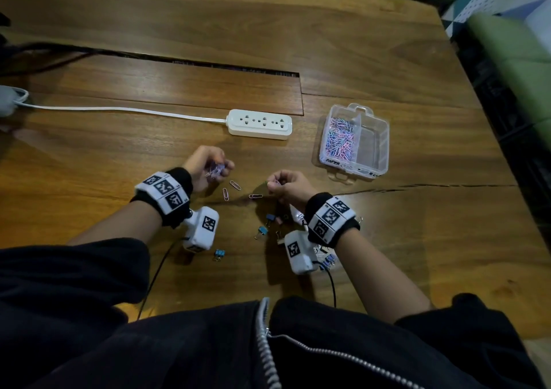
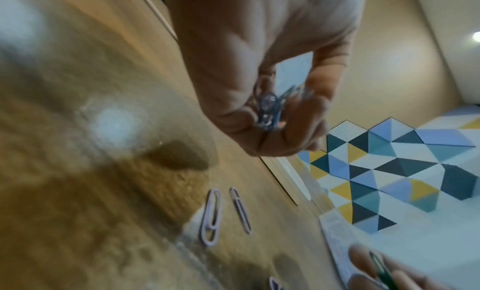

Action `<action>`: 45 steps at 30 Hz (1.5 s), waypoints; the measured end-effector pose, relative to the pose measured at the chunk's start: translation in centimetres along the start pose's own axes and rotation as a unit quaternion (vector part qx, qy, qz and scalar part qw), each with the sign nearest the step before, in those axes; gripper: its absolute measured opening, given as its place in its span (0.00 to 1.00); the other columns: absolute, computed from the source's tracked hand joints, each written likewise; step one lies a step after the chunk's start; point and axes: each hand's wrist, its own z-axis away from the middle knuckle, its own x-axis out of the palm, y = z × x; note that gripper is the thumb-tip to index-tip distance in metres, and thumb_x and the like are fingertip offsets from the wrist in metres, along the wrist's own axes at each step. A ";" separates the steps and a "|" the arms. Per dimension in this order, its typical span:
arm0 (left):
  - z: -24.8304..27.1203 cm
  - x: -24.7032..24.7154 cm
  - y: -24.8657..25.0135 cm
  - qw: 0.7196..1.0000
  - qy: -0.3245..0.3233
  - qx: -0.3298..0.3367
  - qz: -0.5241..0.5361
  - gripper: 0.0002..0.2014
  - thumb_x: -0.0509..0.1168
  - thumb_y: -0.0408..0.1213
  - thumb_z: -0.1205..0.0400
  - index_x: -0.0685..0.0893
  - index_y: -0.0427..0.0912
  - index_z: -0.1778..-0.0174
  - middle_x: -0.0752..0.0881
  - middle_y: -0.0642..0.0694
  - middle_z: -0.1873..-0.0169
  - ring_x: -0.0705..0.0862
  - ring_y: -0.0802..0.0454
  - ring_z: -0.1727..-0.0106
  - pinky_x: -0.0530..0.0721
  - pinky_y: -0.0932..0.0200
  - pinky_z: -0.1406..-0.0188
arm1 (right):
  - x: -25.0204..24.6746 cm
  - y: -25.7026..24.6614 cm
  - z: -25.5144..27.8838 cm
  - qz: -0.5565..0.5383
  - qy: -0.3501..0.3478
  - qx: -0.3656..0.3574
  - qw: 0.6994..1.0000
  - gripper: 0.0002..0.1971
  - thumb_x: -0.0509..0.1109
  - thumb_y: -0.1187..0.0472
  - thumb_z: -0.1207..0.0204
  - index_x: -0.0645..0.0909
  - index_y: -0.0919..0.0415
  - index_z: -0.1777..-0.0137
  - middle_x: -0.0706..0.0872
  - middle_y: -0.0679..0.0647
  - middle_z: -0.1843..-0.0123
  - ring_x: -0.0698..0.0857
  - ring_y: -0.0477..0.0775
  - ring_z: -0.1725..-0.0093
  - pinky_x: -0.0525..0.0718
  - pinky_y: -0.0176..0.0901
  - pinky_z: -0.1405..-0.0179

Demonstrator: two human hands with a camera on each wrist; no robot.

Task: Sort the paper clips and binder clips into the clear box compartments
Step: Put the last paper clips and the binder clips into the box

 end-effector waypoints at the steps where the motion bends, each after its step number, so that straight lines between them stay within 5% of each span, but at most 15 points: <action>1: 0.2 -0.2 0.0 1.000 -0.003 -0.001 -0.007 0.14 0.45 0.20 0.25 0.63 0.42 0.72 0.73 0.45 0.70 0.72 0.59 0.84 0.69 0.71 0.90 | 0.0 -0.1 0.1 -0.029 -0.009 -0.002 1.000 0.13 0.60 0.73 0.22 0.75 0.56 0.63 0.78 0.52 0.64 0.75 0.46 0.65 0.73 0.36 0.67; 3: 0.3 -0.5 -0.3 0.997 -0.004 -0.005 -0.082 0.14 0.48 0.20 0.23 0.66 0.41 0.71 0.71 0.46 0.71 0.71 0.60 0.85 0.67 0.71 0.91 | 0.0 -0.4 0.2 -0.082 -0.031 0.003 0.996 0.14 0.55 0.75 0.21 0.77 0.58 0.59 0.77 0.53 0.63 0.75 0.46 0.66 0.73 0.35 0.68; 5: 0.6 -0.6 -0.7 0.963 -0.008 0.003 -0.269 0.12 0.57 0.26 0.20 0.72 0.42 0.69 0.72 0.48 0.71 0.70 0.59 0.80 0.69 0.70 0.86 | 0.3 -0.7 0.2 -0.121 -0.045 0.010 0.992 0.14 0.53 0.74 0.20 0.77 0.61 0.60 0.77 0.54 0.62 0.76 0.48 0.66 0.75 0.35 0.69; 8: 1.0 -1.0 -1.5 0.821 -0.021 0.042 -0.569 0.06 0.70 0.35 0.25 0.78 0.44 0.62 0.79 0.50 0.63 0.77 0.53 0.62 0.77 0.61 0.63 | 1.1 -1.1 -0.2 -0.192 -0.043 0.031 0.980 0.12 0.54 0.66 0.19 0.74 0.63 0.62 0.76 0.55 0.63 0.77 0.51 0.66 0.75 0.37 0.67; 10: 1.0 -1.2 -2.0 0.759 -0.024 0.054 -0.648 0.11 0.73 0.36 0.27 0.81 0.43 0.51 0.80 0.48 0.52 0.79 0.49 0.48 0.78 0.53 0.48 | 1.5 -1.3 -0.5 -0.195 -0.034 0.041 0.979 0.13 0.56 0.60 0.18 0.72 0.62 0.64 0.76 0.54 0.65 0.76 0.51 0.68 0.74 0.38 0.67; 14: 0.8 -1.0 -2.0 0.718 -0.013 0.073 -0.692 0.07 0.71 0.37 0.25 0.82 0.42 0.53 0.81 0.46 0.50 0.79 0.48 0.46 0.78 0.52 0.44 | 2.5 -1.2 -1.2 0.007 0.020 0.031 0.999 0.11 0.61 0.60 0.20 0.76 0.62 0.63 0.74 0.51 0.69 0.72 0.48 0.70 0.70 0.36 0.70; 17: 0.7 -0.8 -1.9 0.687 -0.032 0.051 -0.724 0.06 0.67 0.41 0.22 0.77 0.44 0.59 0.79 0.46 0.55 0.77 0.50 0.52 0.77 0.57 0.50 | 3.4 -0.7 -1.8 0.233 0.062 0.005 0.971 0.11 0.60 0.61 0.20 0.79 0.68 0.47 0.83 0.59 0.53 0.82 0.56 0.53 0.82 0.47 0.53; 20: 0.6 -1.0 -1.9 0.697 -0.041 0.035 -0.715 0.11 0.62 0.42 0.19 0.72 0.46 0.66 0.77 0.45 0.59 0.75 0.50 0.57 0.72 0.60 0.62 | 3.8 -0.3 -1.5 0.358 0.059 -0.015 0.932 0.12 0.65 0.61 0.23 0.77 0.65 0.43 0.81 0.61 0.41 0.80 0.60 0.42 0.80 0.49 0.43; 25: -0.1 -0.1 -1.7 0.814 0.032 0.097 -0.572 0.12 0.62 0.35 0.20 0.71 0.47 0.69 0.76 0.50 0.68 0.76 0.49 0.58 0.73 0.58 0.61 | 3.8 -0.3 -0.8 0.453 0.031 -0.037 0.890 0.08 0.67 0.60 0.23 0.78 0.62 0.48 0.78 0.60 0.46 0.77 0.57 0.46 0.76 0.45 0.47; 29: -0.6 0.7 -1.4 0.883 0.042 0.075 -0.462 0.08 0.58 0.30 0.19 0.74 0.45 0.62 0.79 0.48 0.67 0.78 0.50 0.64 0.77 0.58 0.63 | 3.1 -0.1 -0.3 0.374 0.024 -0.017 0.927 0.06 0.65 0.61 0.22 0.72 0.57 0.60 0.78 0.54 0.56 0.76 0.52 0.54 0.75 0.41 0.57; 33: -1.1 1.2 -1.6 0.793 0.018 0.102 -0.601 0.08 0.52 0.35 0.15 0.77 0.42 0.52 0.79 0.45 0.53 0.76 0.50 0.51 0.74 0.55 0.49 | 1.4 0.7 0.6 0.105 0.019 -0.014 0.994 0.10 0.63 0.65 0.22 0.71 0.54 0.64 0.76 0.50 0.62 0.76 0.48 0.64 0.75 0.36 0.68; 36: -1.4 1.1 -1.8 0.725 -0.008 0.106 -0.680 0.07 0.58 0.41 0.17 0.76 0.42 0.50 0.76 0.46 0.51 0.74 0.51 0.51 0.74 0.55 0.46 | 0.1 0.8 1.7 -0.114 0.006 0.013 0.993 0.10 0.56 0.69 0.19 0.74 0.56 0.57 0.73 0.52 0.64 0.72 0.48 0.69 0.73 0.39 0.72; 39: -1.4 1.2 -2.3 0.703 0.003 0.096 -0.705 0.10 0.63 0.43 0.19 0.76 0.40 0.48 0.77 0.43 0.47 0.75 0.49 0.50 0.77 0.52 0.44 | -0.6 0.9 2.5 -0.218 -0.007 0.028 0.976 0.12 0.51 0.68 0.17 0.75 0.61 0.55 0.72 0.53 0.66 0.72 0.48 0.69 0.75 0.37 0.73; 43: -0.7 2.0 -2.9 0.670 0.025 0.063 -0.739 0.16 0.56 0.43 0.16 0.76 0.34 0.42 0.76 0.37 0.43 0.78 0.40 0.43 0.76 0.50 0.46 | -0.6 1.3 3.4 -0.286 -0.012 0.052 0.957 0.15 0.54 0.57 0.17 0.73 0.61 0.63 0.74 0.54 0.67 0.73 0.50 0.69 0.78 0.33 0.80; 45: 0.1 2.5 -2.8 0.696 0.017 0.039 -0.717 0.13 0.53 0.42 0.15 0.76 0.34 0.46 0.77 0.38 0.49 0.79 0.44 0.51 0.75 0.56 0.55 | -0.6 1.6 3.6 -0.281 -0.003 0.056 0.958 0.16 0.55 0.55 0.17 0.72 0.59 0.66 0.74 0.52 0.69 0.72 0.48 0.72 0.77 0.32 0.81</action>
